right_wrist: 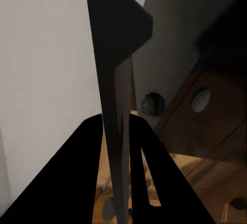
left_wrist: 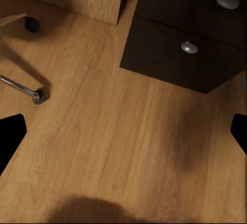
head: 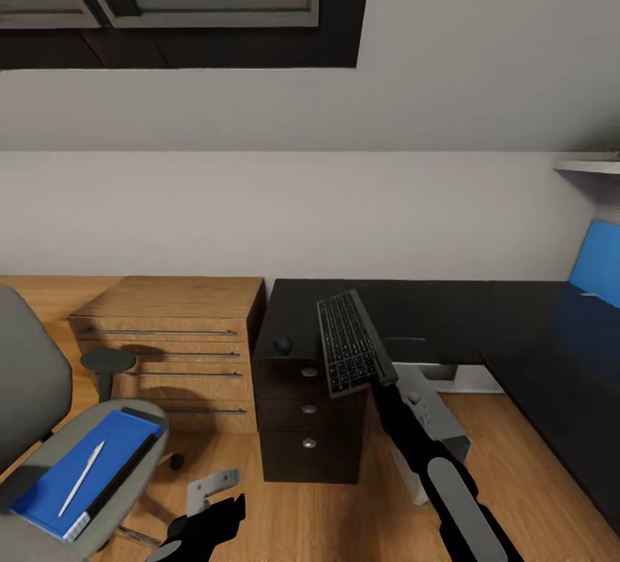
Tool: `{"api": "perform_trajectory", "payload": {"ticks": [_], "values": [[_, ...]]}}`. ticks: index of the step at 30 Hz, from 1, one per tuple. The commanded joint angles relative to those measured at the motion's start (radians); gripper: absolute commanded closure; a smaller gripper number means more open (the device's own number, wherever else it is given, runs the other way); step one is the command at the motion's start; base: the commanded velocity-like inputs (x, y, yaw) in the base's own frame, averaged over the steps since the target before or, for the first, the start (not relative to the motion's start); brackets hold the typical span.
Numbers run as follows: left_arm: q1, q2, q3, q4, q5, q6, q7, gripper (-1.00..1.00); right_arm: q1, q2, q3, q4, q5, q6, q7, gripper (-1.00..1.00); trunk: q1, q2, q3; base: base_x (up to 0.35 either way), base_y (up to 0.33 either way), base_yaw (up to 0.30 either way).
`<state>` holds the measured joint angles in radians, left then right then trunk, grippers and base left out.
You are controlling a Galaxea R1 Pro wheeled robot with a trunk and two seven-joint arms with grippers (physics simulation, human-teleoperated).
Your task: In the bedroom, organize the workspace by keeping the computer under the desk, ensuring the monitor is on the desk, placing the keyboard on the desk next to the monitor, placing the mouse on the desk next to the keyboard, moving the folder from the swivel chair onto the desk next to the mouse, stacking the notebook on top of the folder with the pen on top of the notebook, and positioning the swivel chair next to the desk.
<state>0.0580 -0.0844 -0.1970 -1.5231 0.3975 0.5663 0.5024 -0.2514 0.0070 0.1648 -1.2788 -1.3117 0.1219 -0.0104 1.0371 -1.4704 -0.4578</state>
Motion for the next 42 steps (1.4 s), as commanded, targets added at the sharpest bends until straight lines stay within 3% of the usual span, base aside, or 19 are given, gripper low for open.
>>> {"api": "perform_trajectory", "payload": {"ticks": [1, 29, 30, 31, 37, 42], "values": [[0.000, 0.000, -0.001, -0.002, 0.011, 0.001, 0.009, -1.00, 0.001, 0.000, -0.001, -0.002, -0.010, 0.003, 0.003, 1.00, -0.005, 0.007, 0.002, -0.336, -0.141, 0.000], [0.000, -0.001, -0.004, 0.000, 0.009, 0.001, 0.010, -1.00, 0.007, 0.001, -0.002, -0.004, -0.013, -0.001, 0.003, 1.00, -0.112, 0.203, 0.090, -0.335, -0.162, 0.000], [0.000, -0.001, -0.004, 0.000, 0.008, 0.001, 0.010, -1.00, 0.007, -0.001, -0.003, -0.004, -0.090, 0.001, 0.002, 1.00, -0.116, 0.210, 0.093, -0.332, -0.180, 0.000], [0.000, -0.001, -0.004, 0.000, 0.008, 0.001, 0.010, -1.00, 0.007, -0.003, -0.003, -0.003, -0.119, 0.002, 0.001, 1.00, -0.120, 0.217, 0.096, -0.332, -0.180, 0.000], [0.000, -0.001, -0.004, 0.000, 0.009, 0.001, 0.010, -1.00, 0.007, -0.020, -0.004, 0.000, -0.217, 0.004, 0.001, 1.00, -0.143, 0.259, 0.115, -0.332, -0.180, 0.000], [0.000, -0.001, -0.004, 0.000, 0.009, 0.001, 0.010, -1.00, 0.007, -0.023, -0.004, 0.001, -0.259, 0.004, 0.001, 1.00, -0.162, 0.294, 0.131, -0.332, -0.180, 0.000]]}}
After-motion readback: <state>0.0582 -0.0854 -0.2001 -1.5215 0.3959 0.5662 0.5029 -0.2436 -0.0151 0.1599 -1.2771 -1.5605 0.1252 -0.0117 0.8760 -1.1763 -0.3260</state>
